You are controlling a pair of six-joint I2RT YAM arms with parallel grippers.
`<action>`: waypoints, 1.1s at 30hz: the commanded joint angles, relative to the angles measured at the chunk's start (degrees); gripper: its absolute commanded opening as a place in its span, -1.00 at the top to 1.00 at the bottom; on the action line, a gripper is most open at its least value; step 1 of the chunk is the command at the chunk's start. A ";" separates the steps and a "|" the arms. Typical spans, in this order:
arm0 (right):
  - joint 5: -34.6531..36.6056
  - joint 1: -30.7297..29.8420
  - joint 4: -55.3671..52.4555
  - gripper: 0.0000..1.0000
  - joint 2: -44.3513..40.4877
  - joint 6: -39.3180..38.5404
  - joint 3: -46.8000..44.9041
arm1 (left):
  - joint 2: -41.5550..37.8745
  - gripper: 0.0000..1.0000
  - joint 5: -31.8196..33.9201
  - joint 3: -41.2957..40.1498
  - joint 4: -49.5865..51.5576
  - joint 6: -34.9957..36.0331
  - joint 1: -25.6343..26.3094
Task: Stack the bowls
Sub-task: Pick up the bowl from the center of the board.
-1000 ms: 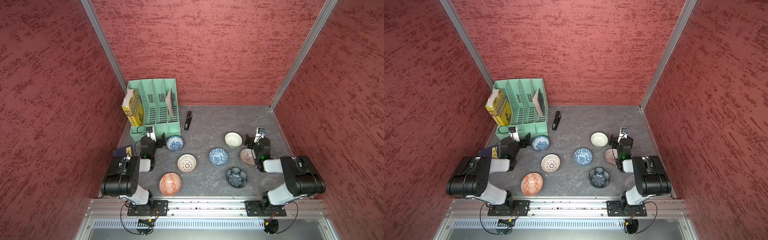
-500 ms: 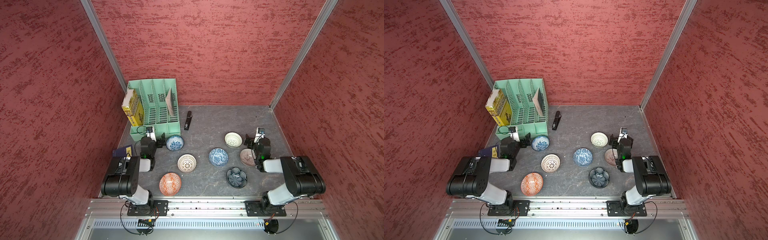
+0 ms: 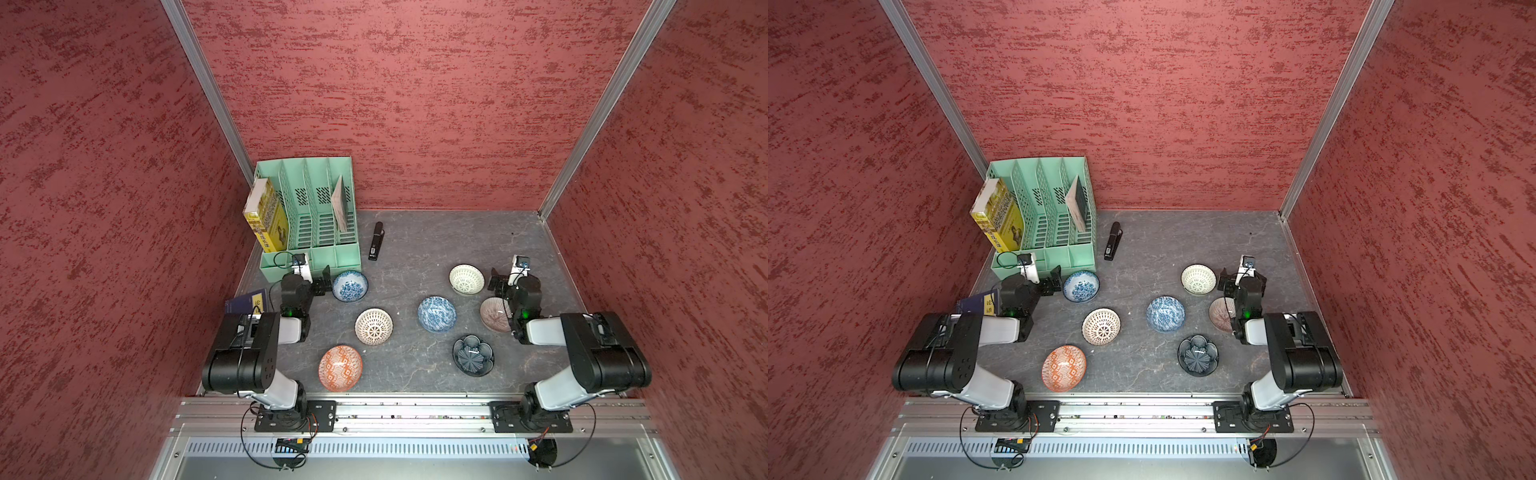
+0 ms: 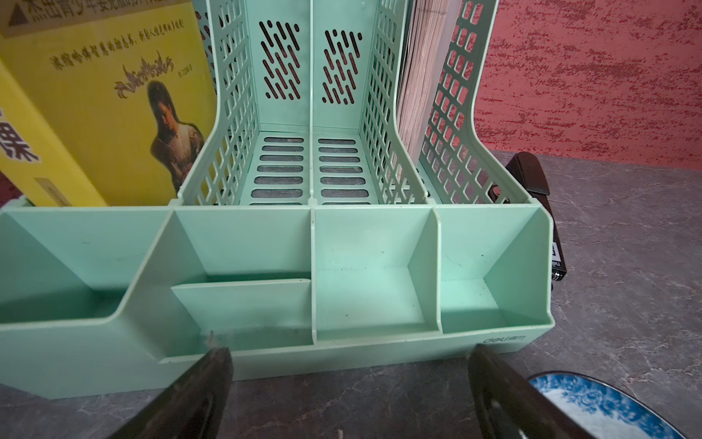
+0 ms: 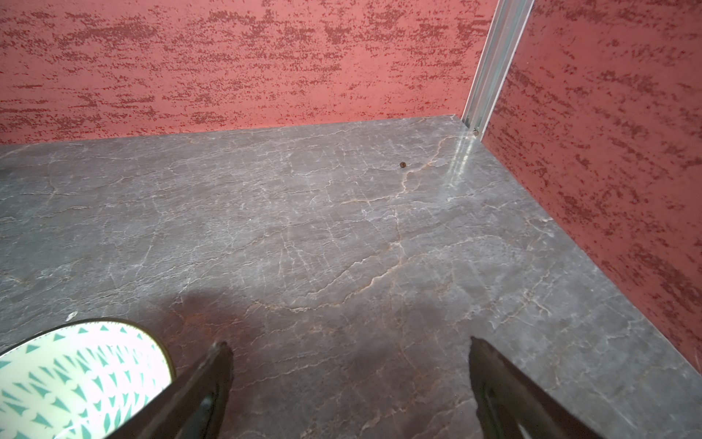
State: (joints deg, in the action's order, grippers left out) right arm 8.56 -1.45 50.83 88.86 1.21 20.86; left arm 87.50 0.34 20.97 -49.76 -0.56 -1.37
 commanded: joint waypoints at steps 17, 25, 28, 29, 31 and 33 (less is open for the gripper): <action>15.80 -0.01 -52.64 -0.97 -35.88 25.84 24.86 | -45.10 -1.00 -5.65 21.62 66.27 -36.11 -5.52; -2.39 -0.06 -79.44 -0.73 -42.37 37.46 30.63 | -43.83 -0.78 -24.17 30.22 96.18 -35.07 -6.06; -7.72 -0.05 -87.41 -0.64 -43.57 38.07 30.48 | -44.46 -0.78 -26.63 29.68 102.72 -33.56 -6.02; -9.14 -0.10 -90.50 -0.60 -43.52 38.00 30.51 | -45.14 -0.77 -26.65 29.39 104.22 -33.36 -6.02; -13.67 -0.10 -94.01 -0.49 -43.01 37.65 29.74 | -46.68 -0.77 -27.35 28.49 105.54 -33.39 -6.02; -16.91 -0.08 -97.58 -0.43 -41.56 37.23 29.90 | -47.62 -0.75 -28.09 28.02 106.24 -33.68 -5.96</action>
State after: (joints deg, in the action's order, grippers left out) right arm 0.05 -1.50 -35.92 46.06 36.58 50.61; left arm 41.50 -24.08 49.45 50.33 -35.11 -7.07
